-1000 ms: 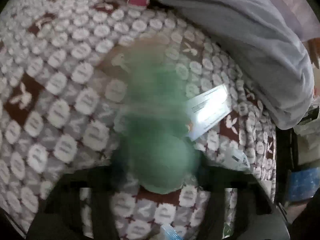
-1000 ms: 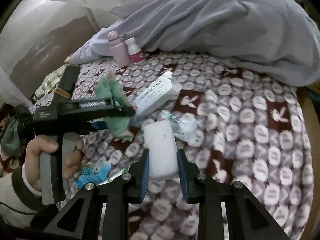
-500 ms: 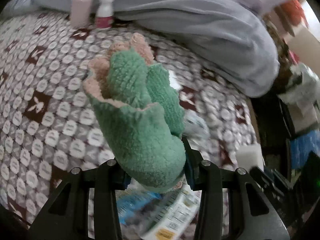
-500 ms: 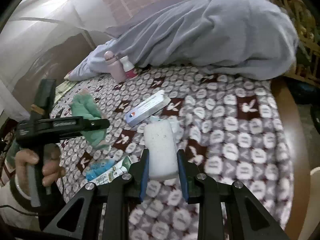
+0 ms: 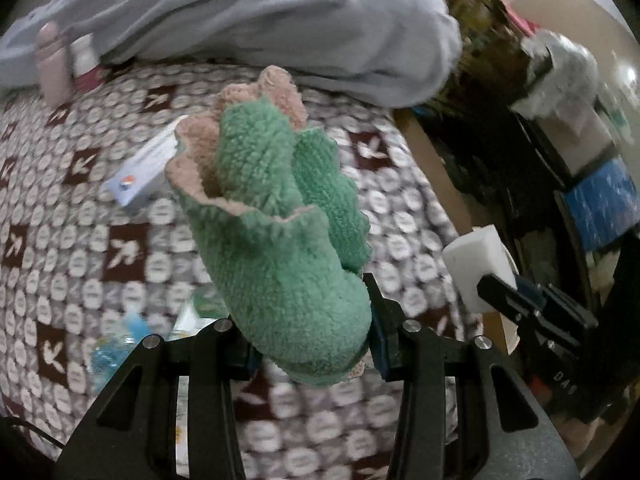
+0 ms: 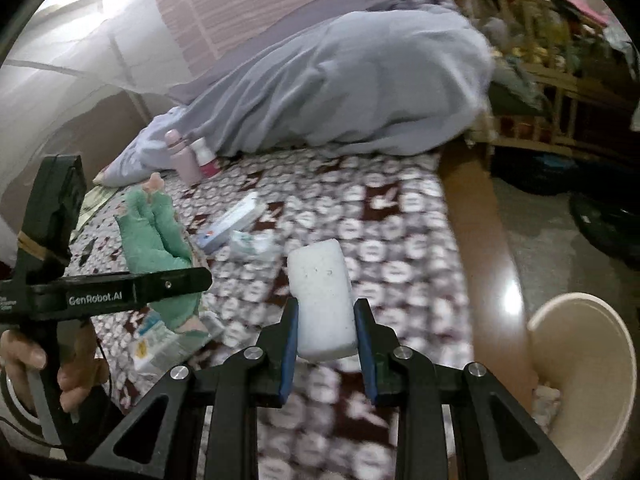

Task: Collect trash
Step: 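Carry the green plush toy and white sponge over the cream bucket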

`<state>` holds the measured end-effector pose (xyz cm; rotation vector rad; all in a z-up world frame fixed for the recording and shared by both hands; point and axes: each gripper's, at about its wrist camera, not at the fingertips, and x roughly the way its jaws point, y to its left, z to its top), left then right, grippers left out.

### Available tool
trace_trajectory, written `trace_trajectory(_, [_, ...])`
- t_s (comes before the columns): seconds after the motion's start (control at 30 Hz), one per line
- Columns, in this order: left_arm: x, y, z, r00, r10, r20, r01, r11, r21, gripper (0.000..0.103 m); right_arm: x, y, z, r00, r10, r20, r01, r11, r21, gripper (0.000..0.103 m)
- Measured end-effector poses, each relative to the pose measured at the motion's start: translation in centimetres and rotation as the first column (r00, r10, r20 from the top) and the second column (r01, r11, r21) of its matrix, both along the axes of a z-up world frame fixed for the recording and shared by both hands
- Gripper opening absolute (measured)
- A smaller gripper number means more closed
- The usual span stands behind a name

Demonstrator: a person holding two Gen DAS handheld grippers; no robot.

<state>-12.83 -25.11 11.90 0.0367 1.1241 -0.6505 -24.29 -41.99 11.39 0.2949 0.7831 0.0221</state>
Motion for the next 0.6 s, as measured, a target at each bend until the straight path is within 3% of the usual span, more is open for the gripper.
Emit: trace_trajectory(0.6, [-4.8, -9.9, 0.1, 0.98, -0.196, 0.031, 0.194, 0.98, 0.052, 0.04, -6.5, -8.7, -0.9, 0.976, -0.216, -0.027, 0.216, 0.976, -0.004, 0.026])
